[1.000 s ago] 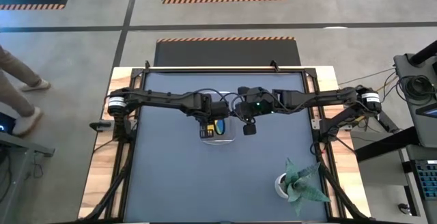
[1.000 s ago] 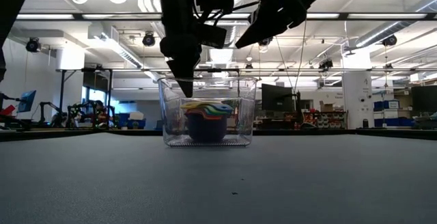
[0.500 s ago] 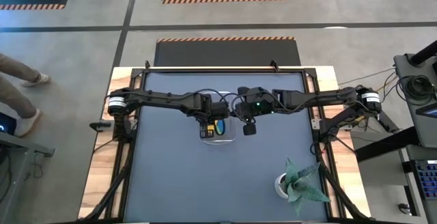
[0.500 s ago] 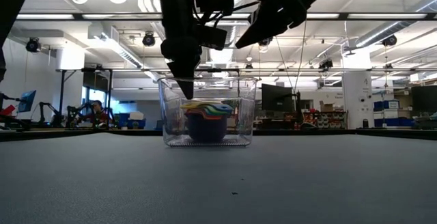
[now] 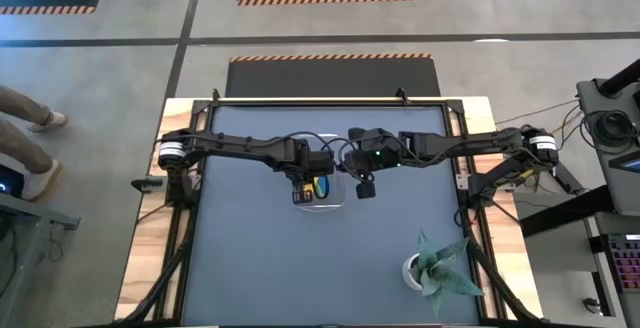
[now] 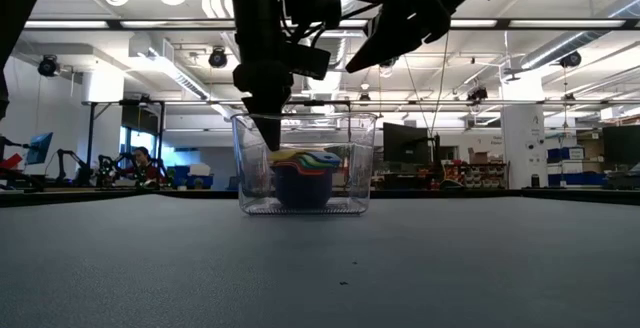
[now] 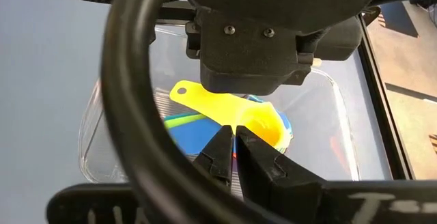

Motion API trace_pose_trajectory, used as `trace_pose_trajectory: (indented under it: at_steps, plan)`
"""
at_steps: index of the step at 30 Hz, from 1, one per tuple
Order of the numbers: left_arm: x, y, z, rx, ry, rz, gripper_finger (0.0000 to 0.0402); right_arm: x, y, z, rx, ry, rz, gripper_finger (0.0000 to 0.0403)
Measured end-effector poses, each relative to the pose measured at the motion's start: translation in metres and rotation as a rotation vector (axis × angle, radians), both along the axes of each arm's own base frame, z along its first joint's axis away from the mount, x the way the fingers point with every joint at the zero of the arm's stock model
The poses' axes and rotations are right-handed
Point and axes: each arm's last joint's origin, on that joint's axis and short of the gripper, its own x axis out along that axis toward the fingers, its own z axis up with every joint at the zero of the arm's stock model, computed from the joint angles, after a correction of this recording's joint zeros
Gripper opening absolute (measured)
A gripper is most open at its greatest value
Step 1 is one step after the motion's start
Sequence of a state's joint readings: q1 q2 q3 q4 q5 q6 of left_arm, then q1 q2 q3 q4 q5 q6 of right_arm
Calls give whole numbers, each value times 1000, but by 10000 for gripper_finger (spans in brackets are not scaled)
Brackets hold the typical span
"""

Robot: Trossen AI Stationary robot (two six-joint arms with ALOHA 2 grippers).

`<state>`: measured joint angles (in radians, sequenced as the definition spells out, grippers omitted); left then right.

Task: Nest measuring cups in basket
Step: Put the stack of measuring cups into the transparent bin

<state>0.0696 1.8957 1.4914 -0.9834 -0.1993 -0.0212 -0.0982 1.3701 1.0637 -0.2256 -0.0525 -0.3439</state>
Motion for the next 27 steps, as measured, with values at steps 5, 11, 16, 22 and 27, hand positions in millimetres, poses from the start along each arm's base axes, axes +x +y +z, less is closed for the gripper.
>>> trace_pose_trajectory:
  at_steps: [5, 11, 16, 22, 27]
  plan:
    - [3, -1, -1, -31, -39, -8, 0, 0, 0, 0, 3, 0, -2, 9]
    - [10, 0, 3, -27, -109, -17, 0, 0, 0, 0, 2, 0, -4, 9]
    - [10, -2, 6, -27, -100, -22, 0, 0, 0, 0, 2, 0, -3, 9]
    - [4, -3, 4, -38, -37, -28, 0, 0, 0, 0, -4, 2, 3, 9]
    - [13, -4, -3, -77, -76, -56, 0, 0, 0, -1, -6, 10, 4, 9]
